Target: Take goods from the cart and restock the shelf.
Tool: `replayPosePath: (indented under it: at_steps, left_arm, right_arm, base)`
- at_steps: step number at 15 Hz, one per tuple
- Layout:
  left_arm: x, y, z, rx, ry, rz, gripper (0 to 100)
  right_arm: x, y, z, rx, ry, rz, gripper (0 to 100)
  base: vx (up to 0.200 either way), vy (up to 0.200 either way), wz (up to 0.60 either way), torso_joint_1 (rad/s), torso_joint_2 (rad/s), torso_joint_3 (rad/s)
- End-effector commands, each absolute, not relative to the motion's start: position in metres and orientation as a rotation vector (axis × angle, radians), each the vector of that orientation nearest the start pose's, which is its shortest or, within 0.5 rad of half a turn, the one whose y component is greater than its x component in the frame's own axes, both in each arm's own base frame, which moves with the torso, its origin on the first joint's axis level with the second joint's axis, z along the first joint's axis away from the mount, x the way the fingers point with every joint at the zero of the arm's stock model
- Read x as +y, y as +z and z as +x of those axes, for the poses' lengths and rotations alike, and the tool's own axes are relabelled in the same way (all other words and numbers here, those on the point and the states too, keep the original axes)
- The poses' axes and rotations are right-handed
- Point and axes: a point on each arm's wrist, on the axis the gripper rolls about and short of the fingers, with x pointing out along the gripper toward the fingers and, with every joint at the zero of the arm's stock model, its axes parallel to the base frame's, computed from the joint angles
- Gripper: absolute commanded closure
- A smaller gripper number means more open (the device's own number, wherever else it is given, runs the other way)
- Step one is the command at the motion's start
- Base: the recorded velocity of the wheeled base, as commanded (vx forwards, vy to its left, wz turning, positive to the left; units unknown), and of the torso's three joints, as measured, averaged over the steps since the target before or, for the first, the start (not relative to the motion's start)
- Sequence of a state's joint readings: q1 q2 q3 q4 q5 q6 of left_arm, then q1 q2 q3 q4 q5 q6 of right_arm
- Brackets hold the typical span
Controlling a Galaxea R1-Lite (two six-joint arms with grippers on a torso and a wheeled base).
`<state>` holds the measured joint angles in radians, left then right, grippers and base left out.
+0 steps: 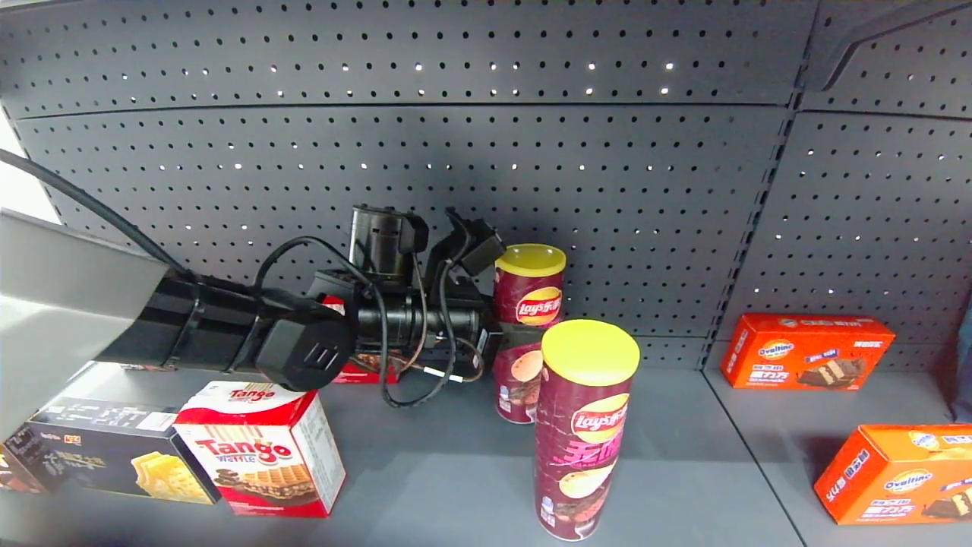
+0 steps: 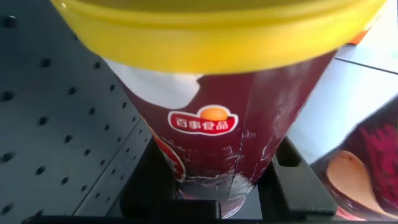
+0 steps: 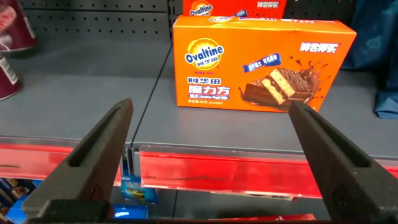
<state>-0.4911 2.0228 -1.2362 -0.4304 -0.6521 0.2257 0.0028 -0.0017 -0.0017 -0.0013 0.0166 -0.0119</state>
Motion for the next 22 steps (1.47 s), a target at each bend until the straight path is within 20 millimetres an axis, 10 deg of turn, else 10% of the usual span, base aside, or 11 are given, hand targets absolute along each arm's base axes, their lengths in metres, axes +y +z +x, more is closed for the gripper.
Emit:
replayPosePath:
  at_steps: [1, 13, 14, 22]
  left_arm:
    - [-0.206, 0.158, 0.352, 0.256, -1.173, 0.168, 100]
    - [-0.218, 0.150, 0.362, 0.243, -1.183, 0.177, 100]
    - [-0.220, 0.150, 0.361, 0.234, -1.189, 0.190, 0]
    - [-0.211, 0.154, 0.348, 0.202, -1.183, 0.202, 0]
  right_arm:
    - [0.000, 0.076, -0.023, -0.003, 0.020, -0.012, 0]
    - [0.000, 0.076, -0.023, -0.003, 0.020, -0.012, 0]
    - [0.000, 0.076, -0.023, -0.003, 0.020, -0.012, 0]
    - [0.000, 0.076, -0.023, -0.003, 0.020, -0.012, 0]
  base:
    - [0.000, 0.000, 0.00, 0.000, 0.00, 0.000]
    - [0.000, 0.000, 0.00, 0.000, 0.00, 0.000]
    - [0.000, 0.000, 0.00, 0.000, 0.00, 0.000]
    - [0.000, 0.000, 0.00, 0.000, 0.00, 0.000]
